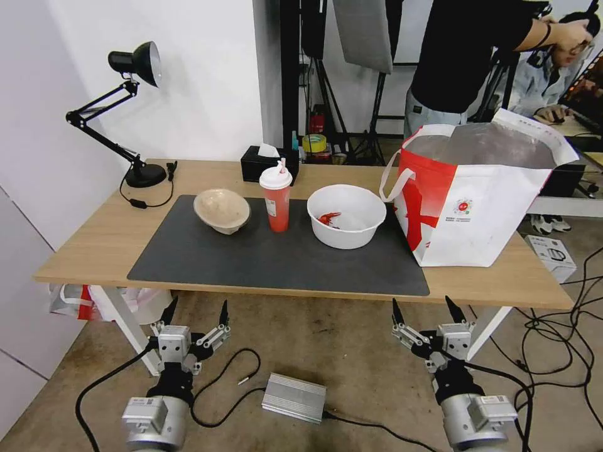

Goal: Pick up the trash from the table and place it into the takeout bag.

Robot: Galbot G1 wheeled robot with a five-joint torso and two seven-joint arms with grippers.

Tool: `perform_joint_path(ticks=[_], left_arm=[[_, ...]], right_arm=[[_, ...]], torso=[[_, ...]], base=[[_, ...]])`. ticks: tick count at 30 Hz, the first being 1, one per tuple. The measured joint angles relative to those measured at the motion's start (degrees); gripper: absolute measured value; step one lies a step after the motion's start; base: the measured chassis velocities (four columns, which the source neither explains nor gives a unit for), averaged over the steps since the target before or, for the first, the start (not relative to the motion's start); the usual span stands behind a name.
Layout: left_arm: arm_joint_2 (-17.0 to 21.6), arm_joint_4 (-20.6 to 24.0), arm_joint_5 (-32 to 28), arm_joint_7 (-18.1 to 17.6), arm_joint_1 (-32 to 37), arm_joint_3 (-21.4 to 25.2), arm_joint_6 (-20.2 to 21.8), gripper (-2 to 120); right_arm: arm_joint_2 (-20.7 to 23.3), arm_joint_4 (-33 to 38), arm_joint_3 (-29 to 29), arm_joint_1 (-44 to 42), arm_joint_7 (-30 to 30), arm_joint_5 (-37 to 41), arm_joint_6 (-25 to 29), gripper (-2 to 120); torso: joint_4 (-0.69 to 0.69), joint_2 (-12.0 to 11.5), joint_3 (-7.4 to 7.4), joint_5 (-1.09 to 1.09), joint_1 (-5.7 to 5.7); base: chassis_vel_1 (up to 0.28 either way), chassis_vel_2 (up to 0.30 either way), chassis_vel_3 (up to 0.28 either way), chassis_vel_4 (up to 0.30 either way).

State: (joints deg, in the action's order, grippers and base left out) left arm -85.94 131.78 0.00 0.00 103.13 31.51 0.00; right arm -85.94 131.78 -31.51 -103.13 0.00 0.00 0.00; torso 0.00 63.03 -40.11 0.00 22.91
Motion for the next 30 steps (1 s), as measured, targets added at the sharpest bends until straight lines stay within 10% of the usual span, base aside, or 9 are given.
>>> perform_joint_path(ticks=[17,25,30], left_arm=[[0.40,0.36,-0.99,-1.01,-0.08,-0.29,1.06,98],[4.45,4.66,-10.99,-11.28,-0.90,-3.11,11.31,100],[9.23,9.69,-22.76,-23.55,-1.91,-6.49,23.39,100]], right_arm=[[4.79,1.68,0.44,-0.98,3.98,3.23,-3.51,100],[16.73,6.19,1.66,-3.46,14.29,11.43,-12.60,100],[24.93,11.58,1.01,-6.46,19.79,14.73,-15.86,100]], torso=[[0.00,0.00,0.00,0.00,0.00],[0.00,0.00,0.00,0.01,0.00],[0.00,0.00,-0.01,0.01,0.00]], base=[[0.000,0.000,0.000,0.000],[0.000,0.000,0.000,0.000],[0.000,0.000,0.000,0.000]])
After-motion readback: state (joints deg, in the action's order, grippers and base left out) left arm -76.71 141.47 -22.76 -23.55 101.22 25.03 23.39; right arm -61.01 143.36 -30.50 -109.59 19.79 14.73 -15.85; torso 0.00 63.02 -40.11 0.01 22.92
